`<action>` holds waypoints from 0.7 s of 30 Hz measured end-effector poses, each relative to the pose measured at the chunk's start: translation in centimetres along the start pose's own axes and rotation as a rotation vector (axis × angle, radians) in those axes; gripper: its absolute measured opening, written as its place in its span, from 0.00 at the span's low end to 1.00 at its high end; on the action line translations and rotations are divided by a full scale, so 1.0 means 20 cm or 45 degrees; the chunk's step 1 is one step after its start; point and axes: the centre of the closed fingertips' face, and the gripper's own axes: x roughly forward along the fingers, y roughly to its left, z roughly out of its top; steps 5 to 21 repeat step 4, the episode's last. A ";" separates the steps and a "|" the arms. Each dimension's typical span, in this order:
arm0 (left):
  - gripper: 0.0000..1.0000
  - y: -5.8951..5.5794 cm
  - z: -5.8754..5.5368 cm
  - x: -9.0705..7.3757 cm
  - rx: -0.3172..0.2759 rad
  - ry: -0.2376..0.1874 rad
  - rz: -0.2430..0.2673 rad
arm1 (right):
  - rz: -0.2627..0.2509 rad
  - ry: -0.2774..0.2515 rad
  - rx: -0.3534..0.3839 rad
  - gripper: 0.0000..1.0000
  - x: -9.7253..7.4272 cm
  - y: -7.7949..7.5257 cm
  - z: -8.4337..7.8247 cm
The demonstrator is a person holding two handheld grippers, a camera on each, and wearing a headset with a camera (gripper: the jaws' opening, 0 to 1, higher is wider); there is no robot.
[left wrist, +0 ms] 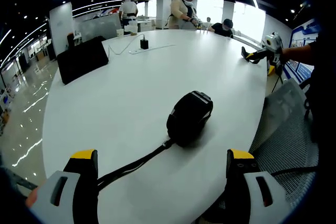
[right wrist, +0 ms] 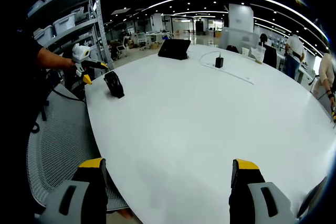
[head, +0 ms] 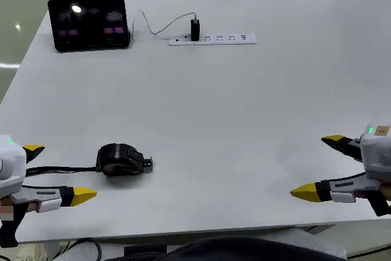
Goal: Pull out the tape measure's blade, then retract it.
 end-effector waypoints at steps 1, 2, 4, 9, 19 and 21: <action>0.99 0.00 0.00 0.00 -0.002 -0.001 0.000 | 0.005 0.004 -0.007 0.99 0.00 0.00 0.00; 0.99 0.00 0.00 0.00 -0.002 -0.001 0.000 | 0.009 0.006 -0.011 0.99 0.00 0.01 0.00; 0.99 0.01 0.00 -0.01 -0.002 -0.002 0.004 | 0.012 0.015 -0.024 0.99 0.00 0.00 -0.01; 0.99 0.01 0.00 -0.01 -0.002 -0.002 0.004 | 0.012 0.015 -0.024 0.99 0.00 0.00 -0.01; 0.99 0.01 0.00 -0.01 -0.002 -0.002 0.004 | 0.012 0.015 -0.024 0.99 0.00 0.00 -0.01; 0.99 0.01 0.00 -0.01 -0.002 -0.002 0.004 | 0.012 0.015 -0.024 0.99 0.00 0.00 -0.01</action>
